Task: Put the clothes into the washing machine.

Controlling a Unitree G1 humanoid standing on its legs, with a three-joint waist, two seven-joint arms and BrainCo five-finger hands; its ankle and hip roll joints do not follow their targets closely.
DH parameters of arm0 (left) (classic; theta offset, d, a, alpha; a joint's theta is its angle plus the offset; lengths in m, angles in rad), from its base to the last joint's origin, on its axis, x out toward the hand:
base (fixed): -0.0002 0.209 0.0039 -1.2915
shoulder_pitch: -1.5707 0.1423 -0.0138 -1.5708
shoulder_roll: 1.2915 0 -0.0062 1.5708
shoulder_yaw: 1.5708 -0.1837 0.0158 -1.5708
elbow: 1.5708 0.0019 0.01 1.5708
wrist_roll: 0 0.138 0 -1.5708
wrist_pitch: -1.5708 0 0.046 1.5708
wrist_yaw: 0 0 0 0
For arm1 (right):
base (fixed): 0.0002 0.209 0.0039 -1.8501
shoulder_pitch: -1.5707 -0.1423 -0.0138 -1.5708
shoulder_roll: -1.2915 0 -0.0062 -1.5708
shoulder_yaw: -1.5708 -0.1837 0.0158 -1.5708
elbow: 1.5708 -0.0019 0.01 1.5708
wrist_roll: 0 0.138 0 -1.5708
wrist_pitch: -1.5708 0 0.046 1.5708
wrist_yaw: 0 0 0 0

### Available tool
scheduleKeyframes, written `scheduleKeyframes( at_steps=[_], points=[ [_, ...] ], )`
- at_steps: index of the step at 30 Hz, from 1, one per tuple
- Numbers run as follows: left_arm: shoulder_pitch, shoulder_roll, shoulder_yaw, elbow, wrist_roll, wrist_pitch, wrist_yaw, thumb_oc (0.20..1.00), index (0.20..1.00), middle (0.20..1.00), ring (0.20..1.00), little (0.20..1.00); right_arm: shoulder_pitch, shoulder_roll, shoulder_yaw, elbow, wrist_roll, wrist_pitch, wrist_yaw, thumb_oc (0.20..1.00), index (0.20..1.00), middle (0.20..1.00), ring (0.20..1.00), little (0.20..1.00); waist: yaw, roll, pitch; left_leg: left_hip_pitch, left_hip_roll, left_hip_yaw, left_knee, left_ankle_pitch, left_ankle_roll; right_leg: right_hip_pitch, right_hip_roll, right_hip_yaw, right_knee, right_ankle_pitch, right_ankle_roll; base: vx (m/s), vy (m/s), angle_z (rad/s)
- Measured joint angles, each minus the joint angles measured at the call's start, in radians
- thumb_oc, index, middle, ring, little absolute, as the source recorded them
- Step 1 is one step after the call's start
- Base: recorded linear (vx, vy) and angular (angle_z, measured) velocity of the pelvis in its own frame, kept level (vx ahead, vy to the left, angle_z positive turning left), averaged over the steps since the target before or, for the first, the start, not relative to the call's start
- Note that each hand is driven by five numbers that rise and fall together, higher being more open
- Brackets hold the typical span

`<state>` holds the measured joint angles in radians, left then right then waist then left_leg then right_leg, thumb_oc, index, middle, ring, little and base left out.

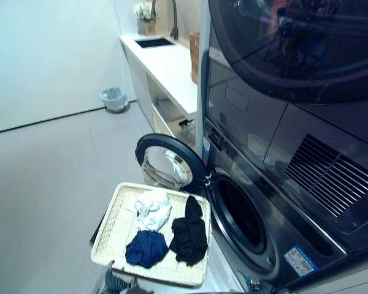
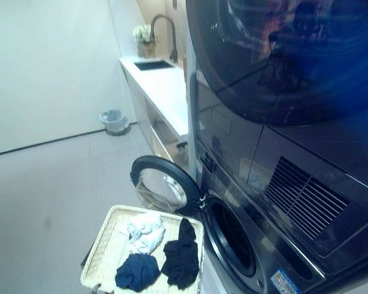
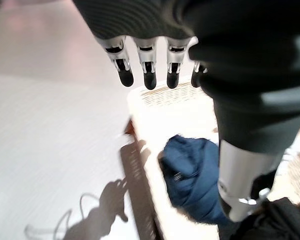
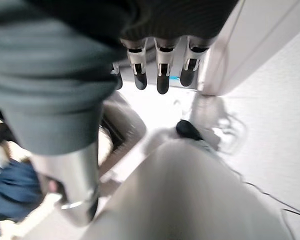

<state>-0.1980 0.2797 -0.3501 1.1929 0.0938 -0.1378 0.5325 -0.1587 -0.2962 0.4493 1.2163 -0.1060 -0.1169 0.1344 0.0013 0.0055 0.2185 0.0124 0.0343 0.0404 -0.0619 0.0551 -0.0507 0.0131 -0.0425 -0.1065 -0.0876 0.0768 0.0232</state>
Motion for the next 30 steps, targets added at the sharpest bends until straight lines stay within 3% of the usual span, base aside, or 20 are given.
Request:
scheduleKeyframes(
  at_steps=[3,10,11,14,17,22,25,30],
  points=[
    [-0.127,0.013,0.006,0.001,-0.033,-0.005,0.037,1.000,1.000,1.000,1.000,1.000,-0.087,-0.017,0.021,0.000,0.003,-0.008,-0.001,1.000,1.000,1.000,1.000,1.000,-0.024,0.003,0.120,-0.046,-0.008,0.019,0.022,0.006,0.008,-0.059,-0.005,0.024,0.028,0.013,0.006,-0.10,0.118,-0.20],
    [-0.239,0.013,0.009,0.000,-0.091,-0.015,0.102,1.000,1.000,1.000,1.000,1.000,-0.148,-0.019,0.037,-0.022,0.037,-0.028,-0.005,1.000,1.000,1.000,1.000,1.000,-0.066,-0.004,0.225,-0.085,-0.017,0.042,0.042,0.002,0.013,-0.107,-0.011,0.055,0.042,0.019,0.012,-0.04,0.100,-0.13],
    [-0.281,0.018,0.011,0.003,-0.118,-0.025,0.118,1.000,1.000,1.000,1.000,1.000,-0.179,-0.021,0.039,-0.032,0.040,-0.034,-0.013,1.000,1.000,1.000,1.000,1.000,-0.069,-0.007,0.267,-0.123,-0.019,0.052,0.062,0.000,0.014,-0.154,-0.013,0.070,0.067,0.020,0.012,-0.08,0.056,-0.18],
    [-0.350,0.025,0.010,0.018,-0.150,-0.024,0.120,1.000,1.000,1.000,1.000,1.000,-0.218,-0.017,0.068,-0.033,0.052,-0.041,-0.020,1.000,1.000,1.000,1.000,1.000,-0.073,-0.026,0.303,-0.191,-0.018,0.068,0.113,-0.009,0.014,-0.232,-0.014,0.093,0.117,0.018,0.013,-0.08,0.028,-0.22],
    [-0.424,0.043,0.009,0.051,-0.161,0.019,0.114,1.000,1.000,1.000,1.000,1.000,-0.252,0.003,0.089,-0.037,0.071,-0.055,-0.025,1.000,1.000,1.000,1.000,1.000,-0.094,-0.056,0.317,-0.230,-0.018,0.070,0.150,-0.017,0.014,-0.281,-0.013,0.105,0.166,0.010,0.014,-0.07,0.030,-0.09],
    [-0.485,0.070,0.031,0.106,-0.252,0.090,0.074,1.000,1.000,1.000,1.000,1.000,-0.271,0.010,0.110,-0.093,0.122,-0.055,-0.037,1.000,1.000,1.000,1.000,1.000,-0.109,-0.068,0.317,-0.302,-0.019,0.093,0.204,-0.029,0.022,-0.372,-0.016,0.129,0.237,-0.006,0.023,-0.06,0.003,-0.13],
    [-0.514,0.095,0.068,0.142,-0.296,0.150,0.054,1.000,1.000,1.000,1.000,1.000,-0.275,0.017,0.118,-0.153,0.149,-0.055,-0.040,1.000,1.000,1.000,1.000,1.000,-0.128,-0.095,0.316,-0.398,-0.016,0.095,0.253,-0.035,0.021,-0.470,-0.014,0.140,0.283,-0.006,0.021,-0.05,-0.022,-0.04],
    [-0.537,0.104,0.075,0.166,-0.327,0.174,0.054,1.000,1.000,1.000,1.000,1.000,-0.286,0.029,0.144,-0.168,0.189,-0.052,-0.059,1.000,1.000,1.000,1.000,1.000,-0.139,-0.141,0.322,-0.483,-0.013,0.093,0.293,-0.036,0.022,-0.546,-0.012,0.145,0.302,0.002,0.020,-0.03,-0.032,-0.01]
  ],
)
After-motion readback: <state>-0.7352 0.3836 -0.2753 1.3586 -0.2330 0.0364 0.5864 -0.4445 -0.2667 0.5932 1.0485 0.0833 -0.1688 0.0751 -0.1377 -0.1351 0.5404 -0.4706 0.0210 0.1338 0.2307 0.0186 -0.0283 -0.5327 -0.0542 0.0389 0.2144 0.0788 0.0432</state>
